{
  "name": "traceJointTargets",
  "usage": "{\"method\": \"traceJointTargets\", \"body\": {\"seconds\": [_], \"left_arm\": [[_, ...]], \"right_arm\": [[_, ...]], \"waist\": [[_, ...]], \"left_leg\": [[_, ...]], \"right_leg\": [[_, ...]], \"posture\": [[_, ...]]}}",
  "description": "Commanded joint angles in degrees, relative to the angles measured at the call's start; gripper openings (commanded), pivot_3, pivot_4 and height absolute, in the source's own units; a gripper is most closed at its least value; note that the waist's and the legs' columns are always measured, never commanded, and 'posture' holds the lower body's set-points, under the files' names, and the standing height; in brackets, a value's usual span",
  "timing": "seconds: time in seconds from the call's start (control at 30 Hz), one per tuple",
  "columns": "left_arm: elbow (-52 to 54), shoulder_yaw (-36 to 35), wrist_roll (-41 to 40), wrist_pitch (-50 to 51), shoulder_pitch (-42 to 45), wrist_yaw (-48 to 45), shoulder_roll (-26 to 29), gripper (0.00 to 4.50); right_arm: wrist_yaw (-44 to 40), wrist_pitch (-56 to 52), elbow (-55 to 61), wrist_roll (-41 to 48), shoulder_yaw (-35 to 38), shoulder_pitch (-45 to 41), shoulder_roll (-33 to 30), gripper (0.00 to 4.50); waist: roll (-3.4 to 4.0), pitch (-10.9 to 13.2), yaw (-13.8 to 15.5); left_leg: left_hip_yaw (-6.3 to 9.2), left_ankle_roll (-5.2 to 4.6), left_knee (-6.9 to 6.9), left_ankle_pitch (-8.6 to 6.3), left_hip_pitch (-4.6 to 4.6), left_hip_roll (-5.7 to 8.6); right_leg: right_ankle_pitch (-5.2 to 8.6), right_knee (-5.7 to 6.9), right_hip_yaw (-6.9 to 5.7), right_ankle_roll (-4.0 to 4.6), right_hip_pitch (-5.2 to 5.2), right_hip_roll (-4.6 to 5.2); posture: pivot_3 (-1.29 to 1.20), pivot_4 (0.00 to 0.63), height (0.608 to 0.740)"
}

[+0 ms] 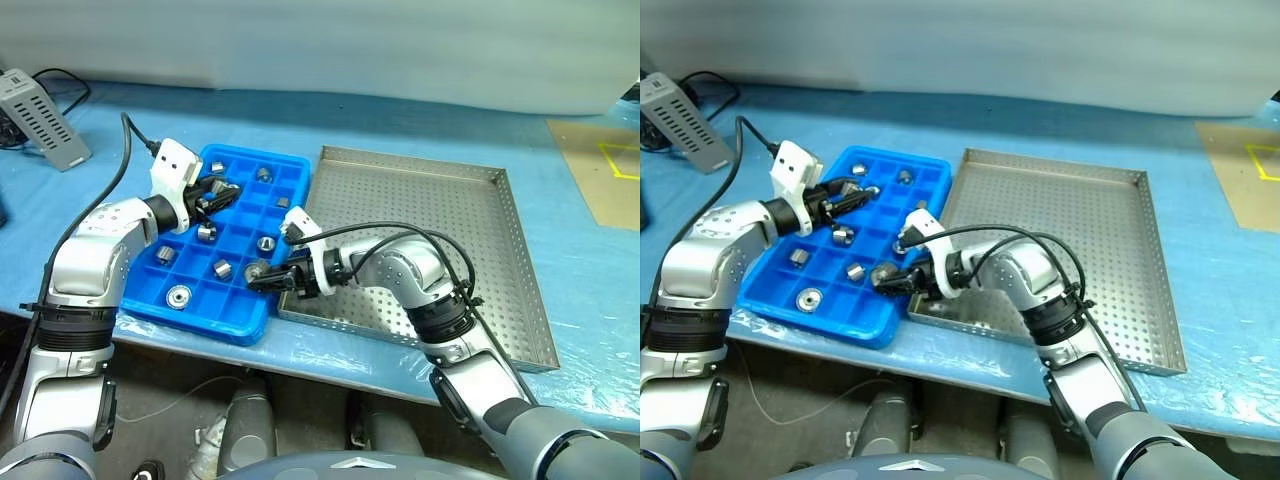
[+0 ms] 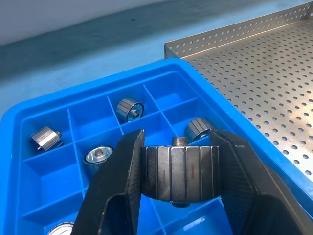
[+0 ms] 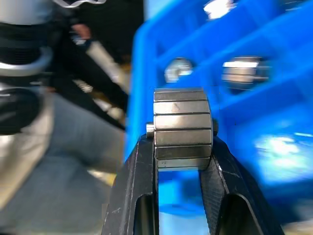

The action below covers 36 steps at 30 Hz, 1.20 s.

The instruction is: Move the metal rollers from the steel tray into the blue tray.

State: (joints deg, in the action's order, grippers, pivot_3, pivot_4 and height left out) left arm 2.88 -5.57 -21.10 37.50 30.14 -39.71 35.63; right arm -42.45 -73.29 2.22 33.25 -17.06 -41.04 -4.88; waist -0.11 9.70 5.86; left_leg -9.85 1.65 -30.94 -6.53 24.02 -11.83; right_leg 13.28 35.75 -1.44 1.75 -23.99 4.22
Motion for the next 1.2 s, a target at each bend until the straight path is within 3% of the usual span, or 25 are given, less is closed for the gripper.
{"method": "traceJointTargets", "body": {"seconds": [0.03, 0.17, 0.6, 0.8, 1.2], "left_arm": [[3.6, -1.2, -1.4, 0.9, -1.0, -0.4, 0.8, 2.05], [4.8, -1.6, -2.0, 2.2, -1.5, 0.3, 0.5, 2.05], [8.9, -1.6, -3.5, 4.9, -2.9, 2.7, -0.7, 2.05], [8.3, -1.0, -3.6, 4.6, -2.0, 3.2, -1.6, 2.05], [0.2, 0.8, -0.9, 1.4, 2.0, 2.4, -2.9, 2.05]], "right_arm": [[1.1, -4.7, 2.5, 4.1, 2.4, -2.0, 2.9, 0.73], [2.6, -5.1, 0.7, 4.1, 2.9, -3.6, 6.0, 0.73], [-0.6, 2.8, -2.9, 1.8, -3.2, -0.9, 3.4, 0.73], [0.2, 4.4, -4.7, 0.6, -2.5, -2.2, 4.1, 2.72], [3.1, 13.6, -3.1, -1.9, 5.3, -5.2, 0.0, 2.72]], "waist": [[0.00, 0.0, 0.0], [0.00, 0.0, 0.2], [0.00, 0.0, 1.5], [0.00, 0.0, 1.6], [-0.01, 0.0, 1.4]], "left_leg": [[0.01, 0.00, 0.00, 0.00, 0.00, 0.00], [0.04, 0.04, 0.02, 0.03, 0.02, -0.01], [0.07, 0.09, 0.07, 0.05, 0.02, 0.00], [0.08, 0.11, 0.07, 0.07, 0.02, 0.00], [0.04, 0.15, 0.06, 0.09, 0.02, 0.01]], "right_leg": [[0.00, 0.00, 0.00, 0.00, 0.00, 0.00], [0.00, 0.02, -0.03, 0.00, -0.03, -0.01], [-0.07, 0.01, -0.05, -0.13, -0.03, 0.00], [-0.07, 0.01, -0.05, -0.13, -0.02, 0.01], [-0.14, 0.03, -0.05, -0.23, -0.02, 0.00]], "posture": [[0.11, 0.150, 0.740], [0.14, 0.150, 0.740], [0.16, 0.150, 0.740], [0.15, 0.150, 0.740], [0.06, 0.150, 0.740]]}}
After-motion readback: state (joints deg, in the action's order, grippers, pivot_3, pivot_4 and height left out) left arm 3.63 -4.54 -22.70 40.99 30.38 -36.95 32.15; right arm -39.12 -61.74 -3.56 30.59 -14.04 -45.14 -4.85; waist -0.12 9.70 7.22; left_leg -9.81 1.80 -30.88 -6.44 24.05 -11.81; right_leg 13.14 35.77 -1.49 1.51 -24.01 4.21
